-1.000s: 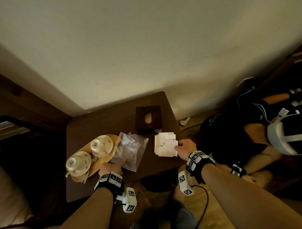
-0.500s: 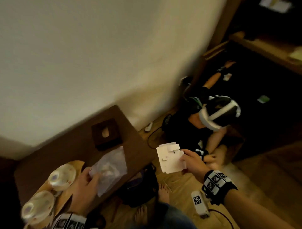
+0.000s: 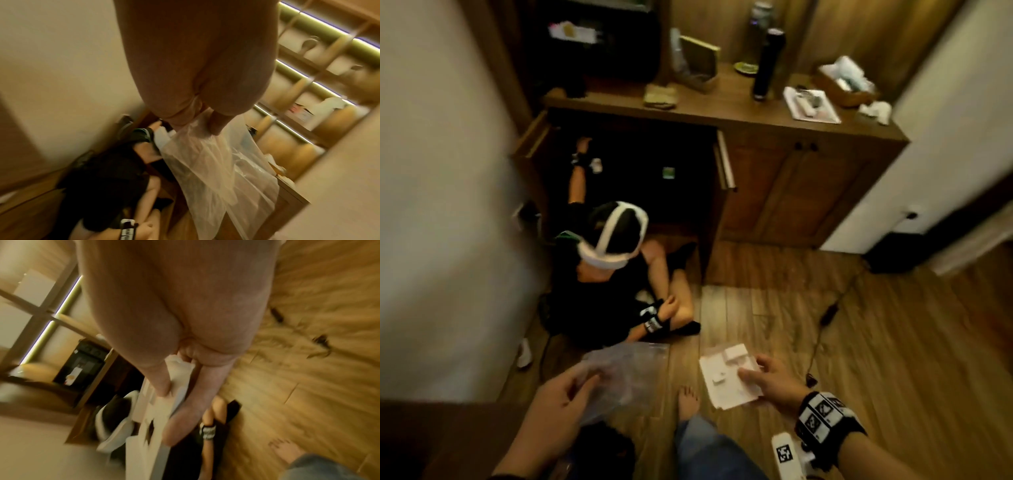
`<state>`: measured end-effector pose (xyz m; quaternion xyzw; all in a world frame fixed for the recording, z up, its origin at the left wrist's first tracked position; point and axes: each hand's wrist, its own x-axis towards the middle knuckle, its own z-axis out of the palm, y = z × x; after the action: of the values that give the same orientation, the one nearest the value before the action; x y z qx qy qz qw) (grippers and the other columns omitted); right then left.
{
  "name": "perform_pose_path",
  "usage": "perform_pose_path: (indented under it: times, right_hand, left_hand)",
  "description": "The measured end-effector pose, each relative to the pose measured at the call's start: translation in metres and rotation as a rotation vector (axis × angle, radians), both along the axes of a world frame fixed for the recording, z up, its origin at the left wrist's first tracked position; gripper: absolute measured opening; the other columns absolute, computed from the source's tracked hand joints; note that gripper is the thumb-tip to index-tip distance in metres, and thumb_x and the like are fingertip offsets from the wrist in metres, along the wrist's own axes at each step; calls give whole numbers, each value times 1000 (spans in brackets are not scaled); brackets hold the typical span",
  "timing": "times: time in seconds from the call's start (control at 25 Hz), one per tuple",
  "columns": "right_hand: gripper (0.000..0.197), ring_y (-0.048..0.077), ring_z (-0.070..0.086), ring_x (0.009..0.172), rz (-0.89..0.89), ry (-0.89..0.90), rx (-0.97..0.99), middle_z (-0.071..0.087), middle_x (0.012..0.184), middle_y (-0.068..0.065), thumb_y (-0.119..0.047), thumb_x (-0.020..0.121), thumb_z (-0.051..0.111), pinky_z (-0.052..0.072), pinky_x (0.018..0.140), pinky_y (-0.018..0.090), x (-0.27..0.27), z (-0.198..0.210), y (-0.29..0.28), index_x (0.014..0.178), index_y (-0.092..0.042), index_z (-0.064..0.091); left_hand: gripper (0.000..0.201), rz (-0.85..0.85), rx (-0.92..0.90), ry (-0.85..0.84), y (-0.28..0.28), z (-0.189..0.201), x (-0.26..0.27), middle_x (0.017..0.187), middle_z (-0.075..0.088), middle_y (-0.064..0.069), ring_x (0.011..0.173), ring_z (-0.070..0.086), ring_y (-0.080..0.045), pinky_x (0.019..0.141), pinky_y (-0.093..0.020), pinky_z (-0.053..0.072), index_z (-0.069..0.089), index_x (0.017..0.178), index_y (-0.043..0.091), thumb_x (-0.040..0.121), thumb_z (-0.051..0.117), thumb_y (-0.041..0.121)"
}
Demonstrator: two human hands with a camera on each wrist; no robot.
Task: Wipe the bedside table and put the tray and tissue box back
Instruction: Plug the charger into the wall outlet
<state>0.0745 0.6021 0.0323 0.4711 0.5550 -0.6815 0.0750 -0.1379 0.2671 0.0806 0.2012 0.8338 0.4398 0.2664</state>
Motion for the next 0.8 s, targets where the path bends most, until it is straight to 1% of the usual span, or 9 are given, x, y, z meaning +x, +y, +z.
perform_pose_path:
  times: [0.08,0.16,0.24,0.32,0.4,0.52,0.64,0.72,0.8]
  right_hand:
    - [26,32,82,91,-148,-51,20,82,109,15,-8,100,69,68,69,49,33,-11,32,126,-9,65]
    - [19,32,79,93,-301,-78,-5,80,108,17,-6,101,68,68,67,45,57,-19,61,120,-7,66]
    - [13,29,77,86,-425,-87,-41,80,100,16,-4,101,67,66,64,42,76,-30,91,114,-5,67]
    - [16,31,79,76,-504,-101,-65,83,89,17,-2,98,69,65,70,50,92,-41,130,114,1,69]
    - [21,29,81,73,-522,-113,-71,84,85,13,1,95,73,67,67,49,108,-48,173,116,3,72]
    - [29,20,82,81,-573,-89,-28,85,92,4,0,91,78,64,63,30,140,-51,252,120,0,76]
    - [33,37,78,98,-758,-105,-98,82,108,16,4,93,74,67,75,48,171,-51,317,126,2,70]
    - [32,42,74,100,-878,-100,-162,74,120,23,8,96,68,67,63,48,182,-44,352,127,1,64]
    - [34,42,74,101,-924,-126,-147,74,122,24,7,98,66,68,67,49,189,-45,394,132,3,63]
  left_hand:
    - [40,-156,27,25,60,-2,-12,96,81,19,92,75,0,80,-16,56,82,99,39,99,68,2]
    - [40,-287,19,64,124,-10,-22,103,81,19,100,75,-2,91,-25,59,81,103,37,98,68,0]
    - [31,-417,0,43,193,-14,-27,114,80,14,112,72,-6,101,-36,58,80,108,38,100,67,10]
    - [21,-528,-26,64,270,-21,-32,123,77,8,123,68,-12,112,-46,52,77,114,36,101,63,28]
    - [17,-594,-48,80,348,-21,-32,108,79,16,109,71,-4,105,-43,56,77,108,37,101,63,30]
    - [23,-742,-63,59,484,-14,-25,98,80,22,95,73,4,93,-35,60,77,100,32,102,64,14]
    - [20,-882,-62,123,608,-11,-21,92,78,20,88,72,3,82,-27,58,76,97,29,101,64,15]
    - [17,-900,-57,137,677,-7,-20,84,76,12,77,71,-3,72,-29,56,74,89,27,100,65,18]
    - [15,-952,-48,178,752,-7,-16,80,74,5,72,69,-8,69,-36,57,71,88,21,98,62,26]
